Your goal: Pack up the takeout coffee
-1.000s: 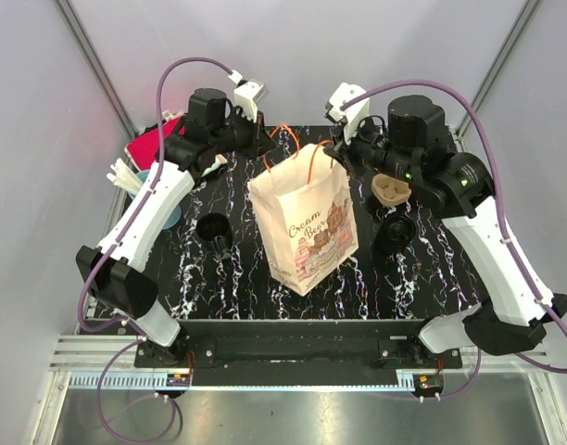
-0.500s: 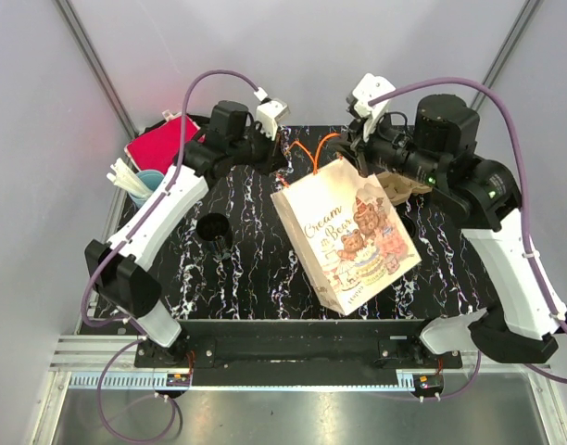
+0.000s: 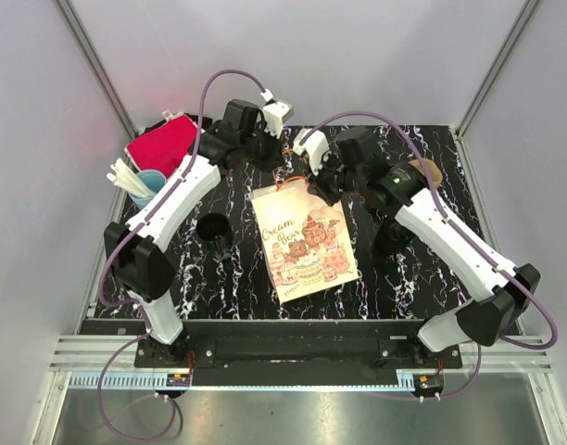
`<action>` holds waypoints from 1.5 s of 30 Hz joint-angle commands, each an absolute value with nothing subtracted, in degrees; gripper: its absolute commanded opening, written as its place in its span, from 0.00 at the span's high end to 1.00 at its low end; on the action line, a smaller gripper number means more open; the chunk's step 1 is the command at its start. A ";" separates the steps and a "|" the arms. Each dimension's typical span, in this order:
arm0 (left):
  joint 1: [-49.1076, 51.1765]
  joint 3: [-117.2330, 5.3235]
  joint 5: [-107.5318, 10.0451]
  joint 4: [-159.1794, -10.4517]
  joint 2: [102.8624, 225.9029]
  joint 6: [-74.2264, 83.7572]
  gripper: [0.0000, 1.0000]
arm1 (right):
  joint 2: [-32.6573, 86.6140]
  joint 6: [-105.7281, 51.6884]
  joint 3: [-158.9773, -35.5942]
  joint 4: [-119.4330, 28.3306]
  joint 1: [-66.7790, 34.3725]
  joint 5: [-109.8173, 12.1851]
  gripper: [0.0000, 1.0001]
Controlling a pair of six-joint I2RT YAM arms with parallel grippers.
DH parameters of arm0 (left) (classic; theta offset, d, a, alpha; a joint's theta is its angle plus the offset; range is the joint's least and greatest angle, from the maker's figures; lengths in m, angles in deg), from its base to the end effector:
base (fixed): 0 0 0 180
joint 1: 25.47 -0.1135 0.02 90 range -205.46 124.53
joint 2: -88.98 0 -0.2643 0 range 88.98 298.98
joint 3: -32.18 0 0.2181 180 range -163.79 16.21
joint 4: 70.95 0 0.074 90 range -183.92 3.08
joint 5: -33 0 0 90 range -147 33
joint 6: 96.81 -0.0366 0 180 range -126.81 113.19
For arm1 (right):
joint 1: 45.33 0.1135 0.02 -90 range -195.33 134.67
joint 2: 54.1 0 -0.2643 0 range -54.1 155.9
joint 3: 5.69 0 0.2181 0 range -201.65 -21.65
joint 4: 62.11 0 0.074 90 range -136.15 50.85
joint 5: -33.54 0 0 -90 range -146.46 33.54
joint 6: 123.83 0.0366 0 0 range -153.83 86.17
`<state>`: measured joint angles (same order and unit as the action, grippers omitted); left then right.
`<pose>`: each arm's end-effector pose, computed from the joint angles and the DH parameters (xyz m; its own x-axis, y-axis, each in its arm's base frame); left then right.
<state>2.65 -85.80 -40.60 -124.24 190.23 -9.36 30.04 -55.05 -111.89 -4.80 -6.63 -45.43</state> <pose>0.3198 -0.1826 0.3705 -0.4958 0.3134 -0.8099 0.6749 0.7260 -0.1323 0.2180 0.1836 0.3949 -0.1536 -0.5783 -0.8012 -0.8488 0.4924 -0.1926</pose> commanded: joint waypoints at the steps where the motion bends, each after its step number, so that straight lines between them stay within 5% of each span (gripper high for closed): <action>1: 2.48 -89.25 -41.53 -121.64 186.80 -10.33 1.00 | 25.97 -55.19 -121.82 -7.66 -6.57 -46.26 0.99; 12: 2.40 -90.49 -40.31 -119.80 183.64 -9.89 1.00 | 24.21 -54.40 -129.32 -1.41 -6.57 -43.54 0.99; 28: 3.54 -86.88 -41.10 -111.97 182.41 -10.77 1.00 | 17.88 -57.12 -114.47 -1.32 -6.57 -37.83 0.92; 31: 3.71 -85.39 -40.13 -111.36 181.71 -10.94 1.00 | 17.36 -57.83 -113.68 -0.27 -6.57 -35.98 0.90; 34: 3.89 -82.93 -39.60 -110.91 180.65 -11.91 0.97 | 17.70 -58.35 -113.93 1.22 -6.57 -33.70 0.74; 39: 3.80 -80.64 -40.48 -110.74 178.63 -12.44 0.74 | 18.58 -57.92 -117.61 3.95 -6.57 -31.50 0.41; 43: 3.89 -80.29 -41.45 -110.65 176.96 -12.53 0.29 | 20.60 -57.65 -123.15 8.33 -6.57 -31.93 0.21; 45: 3.89 -80.90 -41.97 -111.17 176.26 -12.79 0.19 | 21.30 -57.48 -126.22 9.83 -6.57 -33.33 0.17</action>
